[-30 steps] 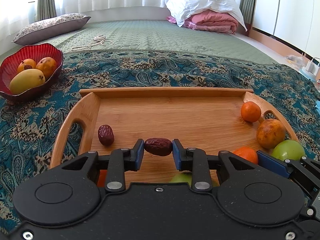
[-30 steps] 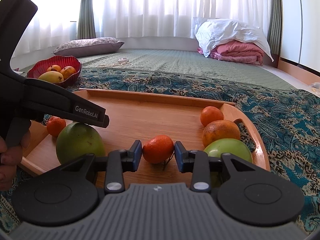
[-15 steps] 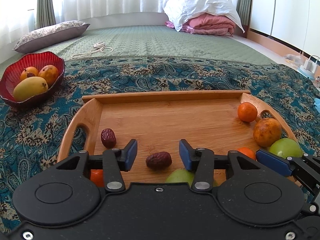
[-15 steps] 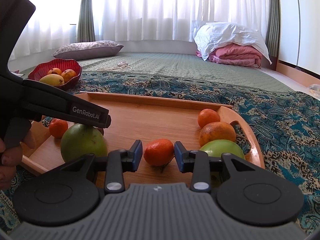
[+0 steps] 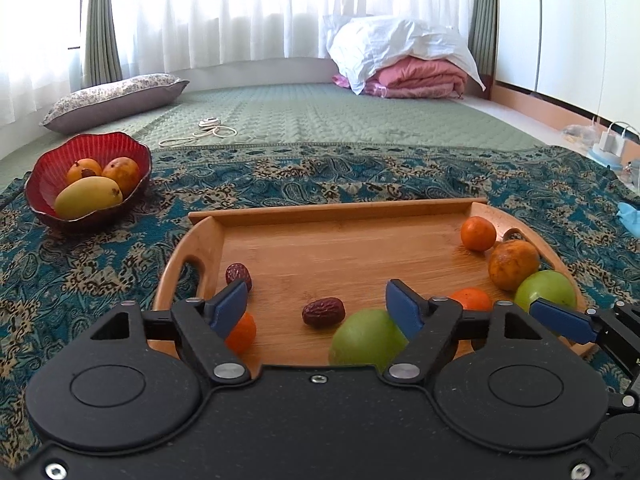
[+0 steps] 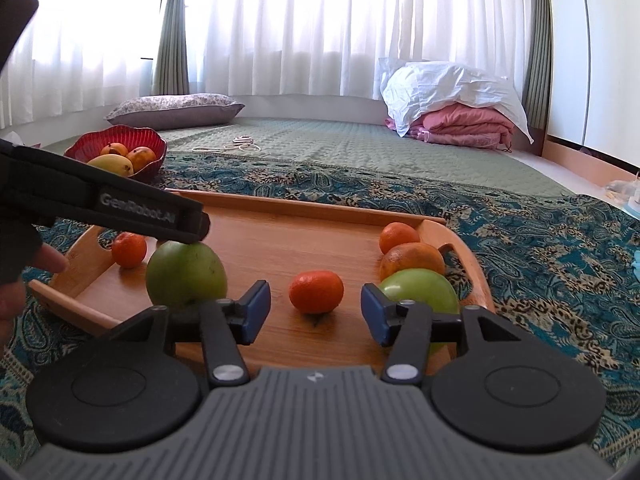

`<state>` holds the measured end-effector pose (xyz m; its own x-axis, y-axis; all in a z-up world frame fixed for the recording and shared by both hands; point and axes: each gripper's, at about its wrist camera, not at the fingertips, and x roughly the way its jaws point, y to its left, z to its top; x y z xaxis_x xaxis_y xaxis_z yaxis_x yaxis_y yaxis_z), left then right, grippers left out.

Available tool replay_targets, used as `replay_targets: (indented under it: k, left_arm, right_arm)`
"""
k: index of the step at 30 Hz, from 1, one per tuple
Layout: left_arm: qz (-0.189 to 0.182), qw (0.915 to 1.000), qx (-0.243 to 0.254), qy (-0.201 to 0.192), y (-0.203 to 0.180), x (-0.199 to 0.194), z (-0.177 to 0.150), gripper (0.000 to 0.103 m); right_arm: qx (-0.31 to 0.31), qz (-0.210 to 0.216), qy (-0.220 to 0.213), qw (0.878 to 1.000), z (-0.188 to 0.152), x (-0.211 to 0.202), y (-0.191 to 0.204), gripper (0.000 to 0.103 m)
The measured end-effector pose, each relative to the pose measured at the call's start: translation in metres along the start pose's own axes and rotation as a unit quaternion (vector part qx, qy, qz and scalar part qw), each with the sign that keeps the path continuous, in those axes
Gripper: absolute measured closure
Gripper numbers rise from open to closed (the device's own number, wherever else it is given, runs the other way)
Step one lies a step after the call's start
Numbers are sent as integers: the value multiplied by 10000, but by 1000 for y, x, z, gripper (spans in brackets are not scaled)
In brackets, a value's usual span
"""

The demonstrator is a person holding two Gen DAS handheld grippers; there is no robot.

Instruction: Organize fruits

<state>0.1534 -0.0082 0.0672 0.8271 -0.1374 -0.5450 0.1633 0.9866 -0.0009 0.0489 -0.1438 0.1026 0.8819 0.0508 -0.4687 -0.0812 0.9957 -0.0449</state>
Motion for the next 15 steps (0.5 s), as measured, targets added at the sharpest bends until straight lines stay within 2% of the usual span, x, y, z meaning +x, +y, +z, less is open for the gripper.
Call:
replay_targets:
  k: [9, 15]
  left_arm:
    - [-26, 9998, -158, -66, 3, -29, -14, 22]
    - [55, 9998, -74, -162, 1, -46, -28, 20]
  right_arm:
    - [69, -92, -96, 9999, -6, -19, -6, 28]
    - [165, -125, -132, 9997, -10, -30, -12, 23]
